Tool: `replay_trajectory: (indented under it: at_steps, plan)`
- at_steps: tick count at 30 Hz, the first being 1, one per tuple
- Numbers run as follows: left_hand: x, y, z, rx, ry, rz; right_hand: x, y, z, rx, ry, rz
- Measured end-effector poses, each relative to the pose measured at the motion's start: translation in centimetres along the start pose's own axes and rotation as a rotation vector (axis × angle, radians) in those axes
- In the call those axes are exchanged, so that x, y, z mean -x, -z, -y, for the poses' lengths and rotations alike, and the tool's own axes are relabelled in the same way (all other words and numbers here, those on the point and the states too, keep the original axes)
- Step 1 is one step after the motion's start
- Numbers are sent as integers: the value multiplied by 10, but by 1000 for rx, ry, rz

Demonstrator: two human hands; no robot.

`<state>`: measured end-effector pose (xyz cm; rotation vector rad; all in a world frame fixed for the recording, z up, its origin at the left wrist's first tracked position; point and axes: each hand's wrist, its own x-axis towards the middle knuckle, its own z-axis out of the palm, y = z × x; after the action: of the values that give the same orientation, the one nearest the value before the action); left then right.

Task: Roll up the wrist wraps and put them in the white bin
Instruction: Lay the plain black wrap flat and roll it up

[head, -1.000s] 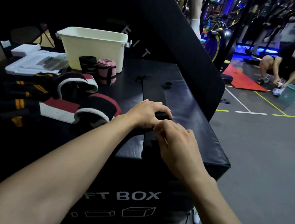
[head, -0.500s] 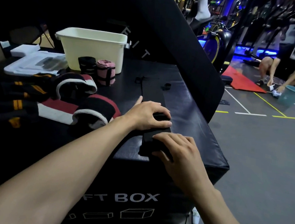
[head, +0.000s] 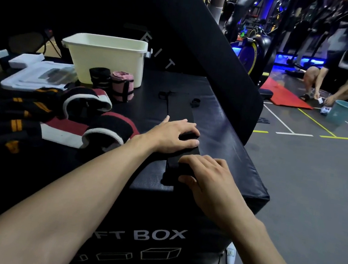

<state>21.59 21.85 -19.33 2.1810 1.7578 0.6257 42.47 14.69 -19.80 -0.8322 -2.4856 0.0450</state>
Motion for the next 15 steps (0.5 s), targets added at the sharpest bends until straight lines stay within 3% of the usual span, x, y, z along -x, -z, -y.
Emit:
replay_trajectory:
  at_steps: [7, 15]
  plan:
    - [1, -2, -5, -63, 19, -14, -2, 0, 4, 23, -34, 45]
    - [17, -2, -13, -157, -60, -121, 15, 17, 14, -123, -42, 134]
